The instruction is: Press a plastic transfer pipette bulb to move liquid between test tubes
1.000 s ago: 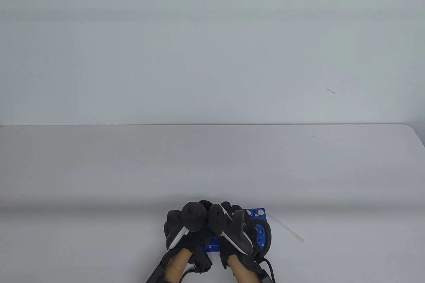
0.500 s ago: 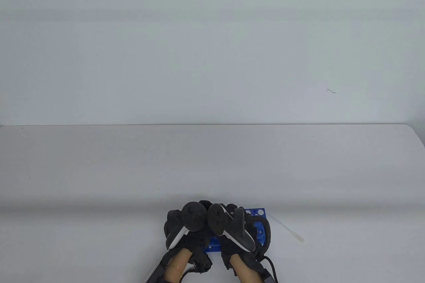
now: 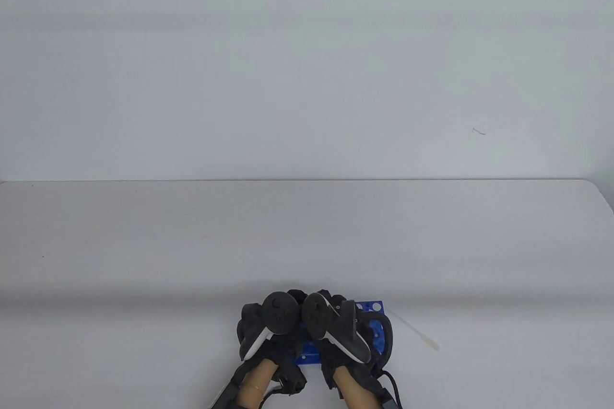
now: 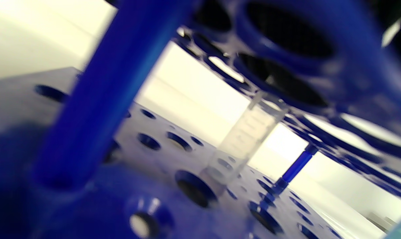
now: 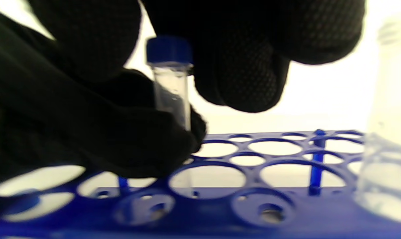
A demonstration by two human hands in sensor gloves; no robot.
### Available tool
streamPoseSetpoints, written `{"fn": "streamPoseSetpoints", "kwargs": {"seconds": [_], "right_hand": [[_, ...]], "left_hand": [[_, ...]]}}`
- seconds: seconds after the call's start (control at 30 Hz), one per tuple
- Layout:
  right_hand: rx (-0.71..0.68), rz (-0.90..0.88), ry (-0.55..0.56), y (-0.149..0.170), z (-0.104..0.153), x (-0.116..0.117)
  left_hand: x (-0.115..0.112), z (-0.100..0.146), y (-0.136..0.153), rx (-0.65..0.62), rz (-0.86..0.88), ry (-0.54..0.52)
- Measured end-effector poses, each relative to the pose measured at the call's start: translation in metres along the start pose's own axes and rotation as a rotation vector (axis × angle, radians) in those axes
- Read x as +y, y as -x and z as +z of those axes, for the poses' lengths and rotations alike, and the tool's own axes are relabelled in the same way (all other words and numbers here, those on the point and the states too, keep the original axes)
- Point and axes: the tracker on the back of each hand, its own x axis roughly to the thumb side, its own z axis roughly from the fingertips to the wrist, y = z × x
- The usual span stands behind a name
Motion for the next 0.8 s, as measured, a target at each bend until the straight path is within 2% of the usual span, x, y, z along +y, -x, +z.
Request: {"fn": "streamPoseSetpoints", "kwargs": {"seconds": [0.07, 0.33, 0.47, 0.63, 0.8], "right_hand": [[-0.001, 0.023, 0.025, 0.000, -0.001, 0.001], [-0.047, -0.015, -0.011, -0.003, 0.001, -0.004], [-0.040, -0.055, 0.019, 0.001, 0.002, -0.013], [0.005, -0.219, 0.086, 0.022, 0.007, -0.040], [0.067, -0.393, 0.200, 0.063, 0.016, -0.077]], "left_hand": [[0.000, 0.000, 0.000, 0.000, 0.000, 0.000], [0.000, 0.000, 0.000, 0.000, 0.000, 0.000], [0.000, 0.000, 0.000, 0.000, 0.000, 0.000], [0.000, 0.000, 0.000, -0.001, -0.001, 0.000], [0.000, 0.000, 0.000, -0.002, -0.002, 0.000]]}}
